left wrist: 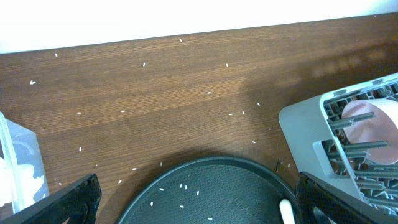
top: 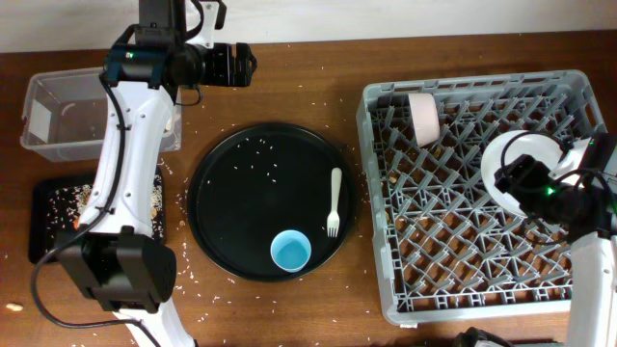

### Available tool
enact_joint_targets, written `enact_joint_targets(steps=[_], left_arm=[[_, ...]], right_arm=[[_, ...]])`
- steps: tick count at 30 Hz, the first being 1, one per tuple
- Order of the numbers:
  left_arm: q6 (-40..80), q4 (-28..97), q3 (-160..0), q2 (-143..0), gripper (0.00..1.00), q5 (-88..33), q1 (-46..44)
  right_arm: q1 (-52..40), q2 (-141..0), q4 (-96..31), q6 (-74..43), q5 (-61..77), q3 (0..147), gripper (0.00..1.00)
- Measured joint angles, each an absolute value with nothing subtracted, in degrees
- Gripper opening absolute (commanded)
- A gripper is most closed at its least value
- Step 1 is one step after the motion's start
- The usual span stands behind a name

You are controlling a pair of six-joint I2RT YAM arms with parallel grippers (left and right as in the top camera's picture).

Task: Sort waste into correct bins and load items into the dishwasher rack
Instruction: 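Lower the white plate upright into the rack's right side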

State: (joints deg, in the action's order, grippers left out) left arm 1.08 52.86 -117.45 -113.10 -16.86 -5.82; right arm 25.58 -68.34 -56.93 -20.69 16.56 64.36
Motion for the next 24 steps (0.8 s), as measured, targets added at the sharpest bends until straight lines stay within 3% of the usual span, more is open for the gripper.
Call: enact_joint_targets(steps=[4,9,17,24], left_arm=[[1.1,52.9,-117.4,-113.1,0.99,-16.9,-5.8],[1.1,52.9,-117.4,-113.1,0.99,-16.9,-5.8],[1.1,52.8,-117.4,-113.1,0.99,-16.9,-5.8],[1.1,52.9,-117.4,-113.1,0.99,-16.9,-5.8]], right_arm=[[26.3,-69.9,-58.8,-20.8,15.8,63.5,0.69],[34.9,-69.9,-61.5,-19.4,8.4,63.4,0.68],[35.5,-76.7,-57.1,-18.0,0.9,60.8,0.61],[35.5,-80.2,-51.7,-19.4,0.8,58.9,0.47]])
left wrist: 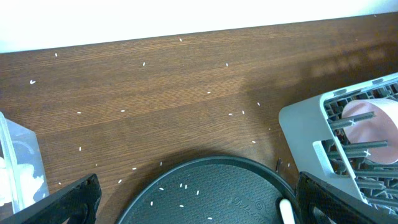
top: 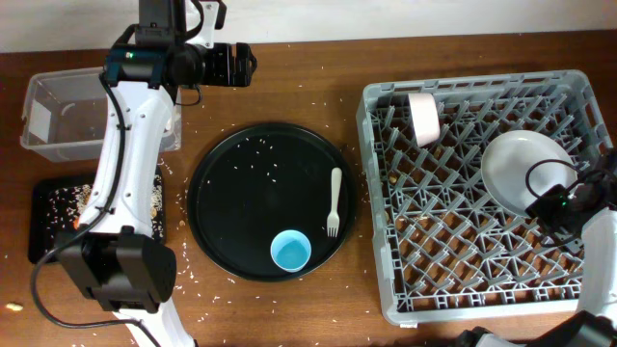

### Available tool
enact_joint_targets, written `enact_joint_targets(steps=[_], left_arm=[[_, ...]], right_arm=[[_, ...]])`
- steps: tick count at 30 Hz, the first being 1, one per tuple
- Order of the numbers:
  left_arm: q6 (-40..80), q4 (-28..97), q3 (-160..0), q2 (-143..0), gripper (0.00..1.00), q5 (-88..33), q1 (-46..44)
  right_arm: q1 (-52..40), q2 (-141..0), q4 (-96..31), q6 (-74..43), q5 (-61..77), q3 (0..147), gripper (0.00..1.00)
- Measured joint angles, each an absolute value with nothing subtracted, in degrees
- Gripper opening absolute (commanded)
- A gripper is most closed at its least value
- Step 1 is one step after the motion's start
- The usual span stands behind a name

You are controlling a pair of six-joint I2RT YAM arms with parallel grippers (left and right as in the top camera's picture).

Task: Sort waste into correct bins and load items into the dishwasher rack
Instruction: 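Lower the white plate upright into the rack's right side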

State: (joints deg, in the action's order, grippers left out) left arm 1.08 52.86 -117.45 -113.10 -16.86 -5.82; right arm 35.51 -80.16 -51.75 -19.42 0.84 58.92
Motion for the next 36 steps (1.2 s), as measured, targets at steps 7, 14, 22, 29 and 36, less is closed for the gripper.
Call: enact_joint_targets(steps=[7,14,22,29,36], left_arm=[[1.1,52.9,-117.4,-113.1,0.99,-16.9,-5.8],[1.1,52.9,-117.4,-113.1,0.99,-16.9,-5.8],[1.1,52.9,-117.4,-113.1,0.99,-16.9,-5.8],[1.1,52.8,-117.4,-113.1,0.99,-16.9,-5.8],[1.1,52.3,-117.4,-113.1,0.99,-16.8,-5.8]], right_arm=[[35.5,-82.3,-50.5,-19.7,2.2,58.7,0.45],[35.5,-82.4,-44.1,-20.8,4.4,54.5,0.16],[35.8,-81.9,-41.5,-22.3,5.1,54.7,0.04],[35.7,-76.0,-44.0,-16.9,7.9,55.0,0.04],[35.7,-60.5,-45.8,-6.7,8.8,59.0,0.04]])
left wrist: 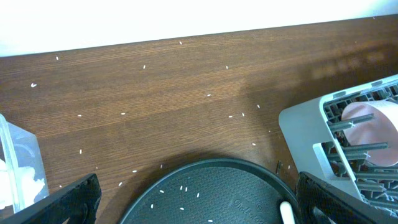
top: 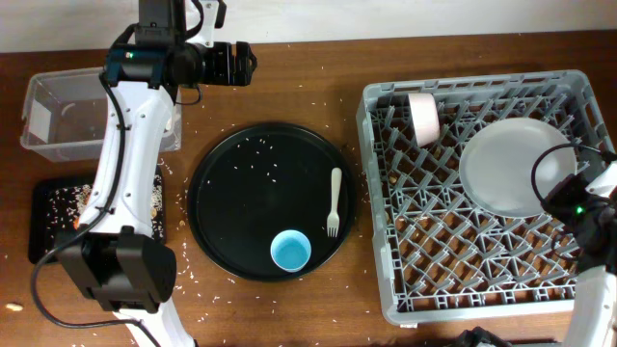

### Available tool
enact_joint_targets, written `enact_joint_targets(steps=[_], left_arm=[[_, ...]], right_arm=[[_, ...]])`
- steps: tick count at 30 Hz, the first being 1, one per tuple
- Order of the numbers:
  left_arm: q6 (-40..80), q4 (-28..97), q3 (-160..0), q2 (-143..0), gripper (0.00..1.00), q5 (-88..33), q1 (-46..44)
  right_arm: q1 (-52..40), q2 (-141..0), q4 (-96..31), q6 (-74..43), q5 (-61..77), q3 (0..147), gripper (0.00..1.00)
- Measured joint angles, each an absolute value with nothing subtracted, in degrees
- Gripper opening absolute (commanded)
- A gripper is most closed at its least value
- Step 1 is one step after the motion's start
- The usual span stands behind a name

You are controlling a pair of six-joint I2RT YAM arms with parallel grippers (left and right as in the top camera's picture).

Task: Sort waste into correct bins and load items into the dishwasher rack
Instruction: 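Lower the white plate upright into the rack's right side, then open the right gripper and raise it away from the plate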

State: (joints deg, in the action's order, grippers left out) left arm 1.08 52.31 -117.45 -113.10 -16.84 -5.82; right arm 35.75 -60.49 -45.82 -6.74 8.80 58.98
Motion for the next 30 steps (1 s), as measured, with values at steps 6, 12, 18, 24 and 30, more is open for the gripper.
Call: enact_joint_targets(steps=[6,12,18,24,30], left_arm=[[1.1,52.0,-117.4,-113.1,0.99,-16.0,-5.8],[1.1,52.0,-117.4,-113.1,0.99,-11.0,-5.8],[1.1,51.1,-117.4,-113.1,0.99,-8.0,-5.8],[1.1,51.1,-117.4,-113.1,0.99,-7.2,-5.8],[1.1,51.1,-117.4,-113.1,0.99,-3.2,-5.8]], right_arm=[[33.4,-58.5,-41.4,7.2,9.0,65.2,0.04],[20.3,-62.1,-33.6,23.9,2.9,65.6,0.04],[13.4,-72.7,-25.1,27.9,-13.1,65.6,0.04],[11.9,-74.7,-23.2,30.7,-17.8,65.6,0.04],[5.0,-78.0,-23.0,32.8,-26.2,65.6,0.04]])
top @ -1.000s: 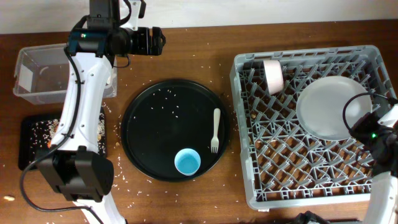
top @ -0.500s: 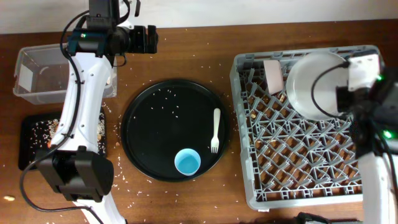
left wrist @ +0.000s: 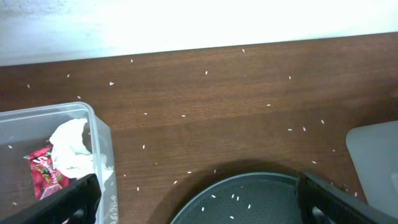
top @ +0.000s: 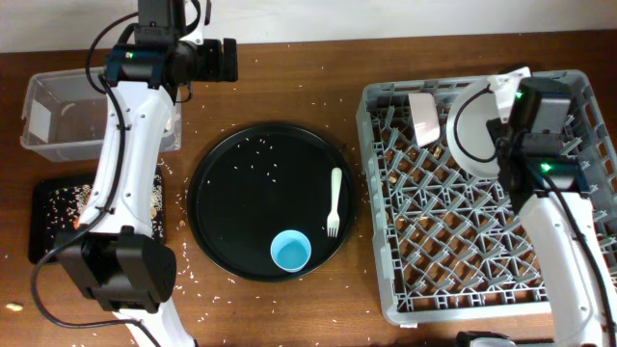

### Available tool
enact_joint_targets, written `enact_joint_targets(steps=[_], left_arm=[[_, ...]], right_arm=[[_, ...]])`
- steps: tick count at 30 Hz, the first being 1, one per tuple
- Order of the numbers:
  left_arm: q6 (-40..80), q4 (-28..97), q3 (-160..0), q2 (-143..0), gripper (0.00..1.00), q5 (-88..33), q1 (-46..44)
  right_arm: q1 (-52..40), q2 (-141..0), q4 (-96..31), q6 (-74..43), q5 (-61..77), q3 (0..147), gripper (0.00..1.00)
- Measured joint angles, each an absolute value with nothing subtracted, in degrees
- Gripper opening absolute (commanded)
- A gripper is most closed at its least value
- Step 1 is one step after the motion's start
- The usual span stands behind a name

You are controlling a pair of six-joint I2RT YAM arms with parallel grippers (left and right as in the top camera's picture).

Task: Sort waste into correct bins and load items into the dishwasher rack
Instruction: 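Open the right gripper and raise it away from the plate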

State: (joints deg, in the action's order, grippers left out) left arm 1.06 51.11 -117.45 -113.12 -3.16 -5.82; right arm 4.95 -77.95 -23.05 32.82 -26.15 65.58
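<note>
A white plate (top: 469,130) stands on edge in the back left part of the grey dishwasher rack (top: 378,241). My right gripper (top: 501,96) is at the plate's upper rim and looks shut on it, with the fingers mostly hidden under the wrist. A pink cup (top: 422,118) lies in the rack just left of the plate. On the round black tray (top: 241,193) are a white fork (top: 335,200) and a blue cup (top: 290,251). My left gripper (top: 224,60) (left wrist: 199,208) hangs open and empty over the table behind the tray.
A clear bin (left wrist: 62,124) (top: 58,116) at the back left holds a white tissue (left wrist: 69,146) and a red wrapper (left wrist: 42,174). A small black tray (top: 43,217) with rice lies in front of it. Rice grains are scattered over the wood. The rack's corner (left wrist: 376,155) shows on the right.
The right gripper has gone from the rack's right edge to its back left, and the plate now stands on edge there. The left gripper has shifted left, bringing the clear bin into its view.
The right gripper held the white plate at the rack's right side. It then sat lower at the right edge with the plate over the rack, then with the plate showing its full face. Now the plate stands upright by the pink cup. The left gripper stayed open, only lately shifting left.
</note>
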Motion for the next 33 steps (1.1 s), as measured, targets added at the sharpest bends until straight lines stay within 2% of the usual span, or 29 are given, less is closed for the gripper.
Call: enact_joint_targets(steps=[6,13,15,17,18,22,26,27,30,33], left_arm=[[1.1,51.1,-117.4,-113.1,0.99,-2.7,-5.8],[1.1,51.1,-117.4,-113.1,0.99,-2.7,-5.8],[1.1,51.1,-117.4,-113.1,0.99,-2.7,-5.8],[1.1,51.1,-117.4,-113.1,0.99,-2.7,-5.8],[1.1,51.1,-117.4,-113.1,0.99,-2.7,-5.8],[1.1,51.1,-117.4,-113.1,0.99,-2.5,-5.8],[1.1,51.2,-117.4,-113.1,0.99,-2.5,-5.8],[1.1,51.0,-117.4,-113.1,0.99,-2.5,-5.8],[1.1,49.9,-117.4,-113.1,0.99,-2.5,-5.8],[1.1,48.9,-117.4,-113.1,0.99,-3.5,-5.8]], right_arm=[[3.6,-80.5,-19.9,33.1,-34.6,65.6,0.04],[3.5,-80.8,-19.5,33.2,-35.1,65.6,0.06],[2.7,-81.2,-20.4,33.2,-34.9,65.6,0.20],[1.1,-81.5,-20.5,33.2,-34.6,65.6,0.57],[0.3,-81.5,-20.5,33.2,-34.5,65.6,1.00],[-1.7,-81.6,-20.4,31.5,-33.9,65.6,0.99],[-1.7,-78.7,-24.9,21.2,-30.5,67.8,0.98],[-1.7,-74.8,-30.1,14.5,-24.1,70.3,0.99],[-1.8,-66.5,-35.2,3.9,-9.7,73.0,0.99],[-1.8,-65.1,-36.5,-2.0,4.2,73.2,0.99]])
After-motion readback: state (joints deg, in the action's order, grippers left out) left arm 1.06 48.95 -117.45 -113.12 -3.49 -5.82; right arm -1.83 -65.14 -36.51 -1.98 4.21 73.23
